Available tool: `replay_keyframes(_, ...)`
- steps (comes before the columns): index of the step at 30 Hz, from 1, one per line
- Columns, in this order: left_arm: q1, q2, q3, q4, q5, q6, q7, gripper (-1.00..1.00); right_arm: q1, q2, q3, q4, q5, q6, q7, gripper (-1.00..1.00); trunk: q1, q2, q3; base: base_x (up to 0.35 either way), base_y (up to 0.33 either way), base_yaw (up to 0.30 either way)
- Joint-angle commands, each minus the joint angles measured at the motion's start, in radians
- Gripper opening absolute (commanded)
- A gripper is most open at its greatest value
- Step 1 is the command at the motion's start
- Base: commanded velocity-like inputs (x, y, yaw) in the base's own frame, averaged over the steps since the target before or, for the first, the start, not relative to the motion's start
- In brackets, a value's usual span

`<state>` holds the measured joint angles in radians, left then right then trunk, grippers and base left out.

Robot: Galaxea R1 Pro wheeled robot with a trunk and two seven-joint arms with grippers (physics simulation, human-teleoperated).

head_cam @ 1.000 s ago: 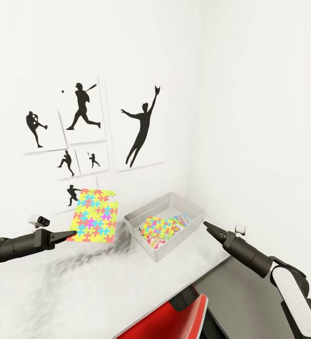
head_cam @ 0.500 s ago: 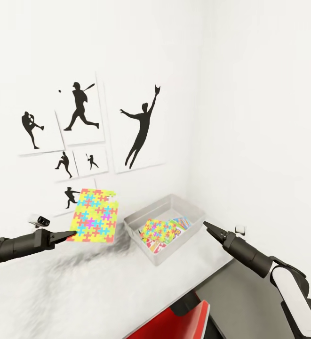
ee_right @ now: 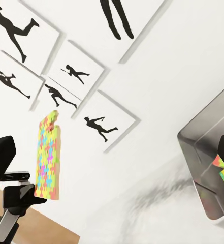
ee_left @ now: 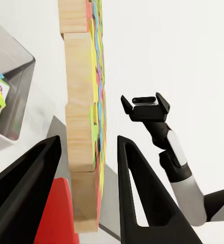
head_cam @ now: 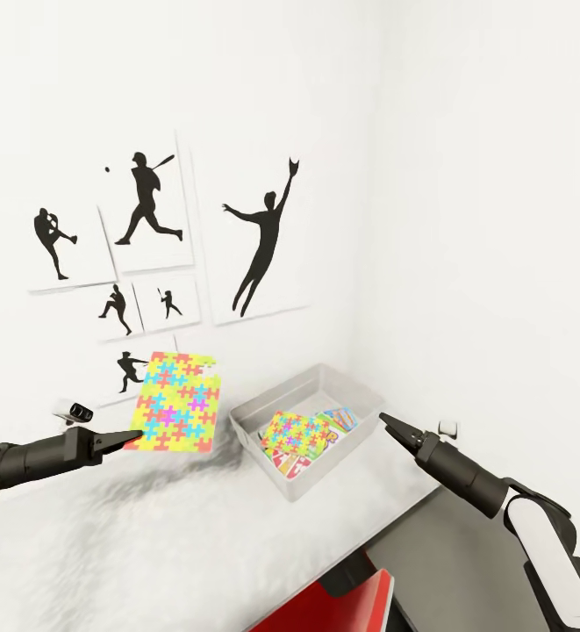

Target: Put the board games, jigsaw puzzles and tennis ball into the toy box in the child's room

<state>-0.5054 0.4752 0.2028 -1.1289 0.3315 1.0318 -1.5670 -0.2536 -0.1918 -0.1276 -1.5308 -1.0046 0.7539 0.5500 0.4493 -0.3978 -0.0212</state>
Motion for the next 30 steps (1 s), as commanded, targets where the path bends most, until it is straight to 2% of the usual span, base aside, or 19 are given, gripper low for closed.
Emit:
replay_keyframes(1,-0.001,0.0,0.0,0.0,0.0,0.01,-0.004,-1.0,-0.001,0.0,-0.001,0.0,-0.003,0.007,0.001,1.0,0.001,-0.002,-0.002,0.001,0.0,0.0)
replay_keyframes(19,-0.001,-0.005,-0.005,0.0,-0.008,0.005,-0.004,-1.0,-0.001,0.0,-0.002,-0.001,-0.003,0.008,0.0,1.0,0.001,-0.002,-0.002,0.0,0.0,0.0)
replay_keyframes(25,-0.001,-0.061,-0.011,-0.005,-0.013,0.004,-0.004,-1.0,-0.001,-0.011,-0.005,0.0,-0.006,0.009,0.0,1.0,0.001,-0.002,-0.002,0.0,0.0,0.0)
replay_keyframes(28,-0.019,-0.153,-0.027,-0.017,-0.02,0.01,0.115,-1.0,-0.001,-0.014,-0.034,0.0,-0.006,0.013,0.001,1.0,0.001,-0.002,-0.002,0.0,0.0,0.0)
replay_keyframes(29,-0.069,-0.191,-0.033,-0.016,-0.02,0.013,0.17,-1.0,-0.001,-0.015,-0.041,0.0,-0.006,0.014,0.001,1.0,0.001,-0.002,-0.002,0.0,0.0,0.0)
replay_keyframes(30,-0.09,-0.202,-0.036,-0.013,-0.02,0.014,0.186,-1.0,-0.001,-0.016,-0.043,0.0,-0.006,0.014,0.001,1.0,0.001,-0.002,-0.002,0.0,0.0,0.0)
